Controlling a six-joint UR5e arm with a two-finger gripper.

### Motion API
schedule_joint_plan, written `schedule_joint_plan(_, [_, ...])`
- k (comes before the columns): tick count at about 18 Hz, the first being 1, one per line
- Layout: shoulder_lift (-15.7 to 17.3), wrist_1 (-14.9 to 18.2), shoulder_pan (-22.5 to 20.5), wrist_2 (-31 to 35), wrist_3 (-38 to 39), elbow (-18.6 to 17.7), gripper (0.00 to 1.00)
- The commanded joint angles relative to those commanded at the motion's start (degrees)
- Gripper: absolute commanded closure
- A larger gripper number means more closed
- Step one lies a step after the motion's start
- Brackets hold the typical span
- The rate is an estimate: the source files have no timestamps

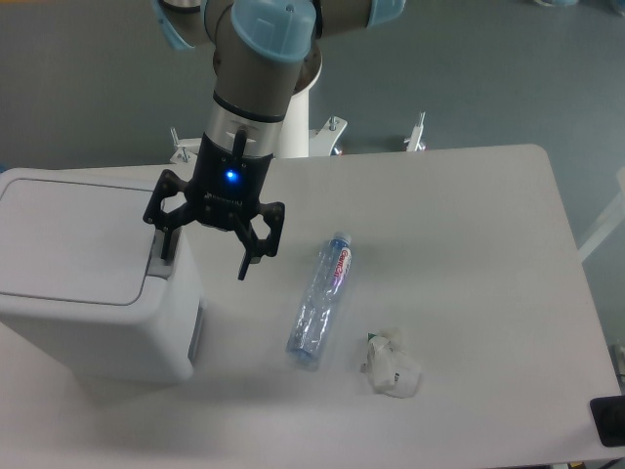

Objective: Open the trash can
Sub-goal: 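Press the gripper fingers against the lid to flip it open, then lift the gripper away from the open trash can toward the bottle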

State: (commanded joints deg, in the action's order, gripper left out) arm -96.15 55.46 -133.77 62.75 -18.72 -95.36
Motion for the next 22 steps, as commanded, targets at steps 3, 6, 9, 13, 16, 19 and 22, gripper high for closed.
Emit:
schedule_joint_plan(3, [-0.26, 0.09, 0.00, 0.00, 0.00, 0.17, 0.00])
schedule_joint_plan(6, [-0.09, 0.35, 0.00, -0.09, 0.17, 0.96, 0.00])
schedule_joint_plan(9, [-0.17, 0.26, -0.17, -0.09, 0.09, 2.98, 0.00])
schedule_joint_plan(13, [-1.40, -0.52, -2.62, 0.96, -1.49, 4.31, 0.00])
schedule_joint_plan(16, [-4.91, -1.49, -8.34, 4.21, -8.06, 4.66, 0.00])
schedule_joint_plan(19, [-6.76, -1.50, -12.64, 7.98, -16.14, 3.96, 0.00])
schedule_joint_plan(22, [-8.96, -1.58, -14.94, 13.96, -21.43, 3.95, 0.00])
